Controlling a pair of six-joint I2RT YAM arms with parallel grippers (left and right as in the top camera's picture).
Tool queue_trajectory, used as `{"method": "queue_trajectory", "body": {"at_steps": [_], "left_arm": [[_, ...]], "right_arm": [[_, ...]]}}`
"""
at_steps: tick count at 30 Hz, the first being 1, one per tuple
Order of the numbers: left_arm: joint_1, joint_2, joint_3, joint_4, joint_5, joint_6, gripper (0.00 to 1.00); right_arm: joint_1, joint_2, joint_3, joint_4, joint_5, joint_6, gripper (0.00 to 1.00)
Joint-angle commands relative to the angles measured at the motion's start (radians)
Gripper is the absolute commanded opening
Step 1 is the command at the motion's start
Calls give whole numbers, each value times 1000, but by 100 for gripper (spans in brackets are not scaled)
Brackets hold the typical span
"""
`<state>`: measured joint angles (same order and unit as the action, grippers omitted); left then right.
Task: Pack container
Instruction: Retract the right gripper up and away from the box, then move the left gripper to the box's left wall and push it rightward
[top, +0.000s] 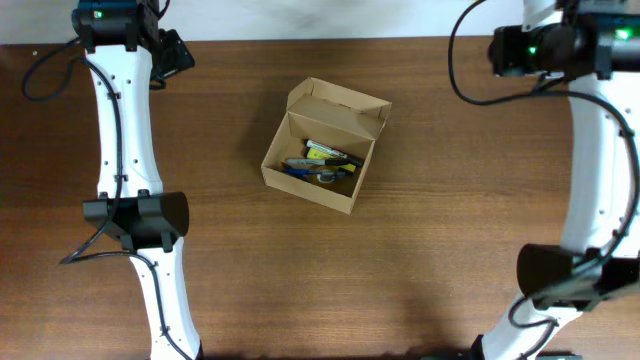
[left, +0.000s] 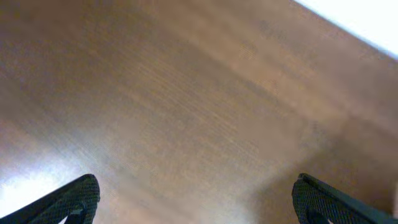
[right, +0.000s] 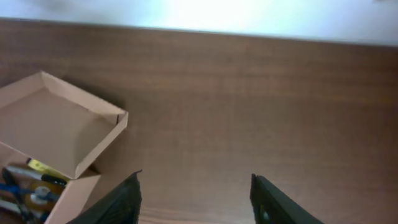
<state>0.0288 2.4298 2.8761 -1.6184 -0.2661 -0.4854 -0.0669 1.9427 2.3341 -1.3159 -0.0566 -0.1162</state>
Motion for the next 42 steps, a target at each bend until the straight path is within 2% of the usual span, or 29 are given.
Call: {"method": "queue_trajectory", "body": {"at_steps": [1,8,11,18,24,29,42], "left_arm": [[5,9,6,56,32,9,100],[5,10,6,104,143,38,100],[4,11,6,129,240,222,100],[2,17,-38,45,370,429,100],[-35,63,-189,-45,383,465,100],[-86,74,-294,-25,402,518,100],[-201,74,-342,-26,404,539,100]], "right_arm": [[0,50,-66,-4,-35,20,64],[-14,58,-175,37,-40,21,67],[-25,60,-218,53,-69,40,66],[-34,60,-317,104,-64,43,66],[-92,60,-330,108,-53,48,66],[-138,62,-334,105,-171,47,65],[-137,64,-338,108,-172,47,65]]}}
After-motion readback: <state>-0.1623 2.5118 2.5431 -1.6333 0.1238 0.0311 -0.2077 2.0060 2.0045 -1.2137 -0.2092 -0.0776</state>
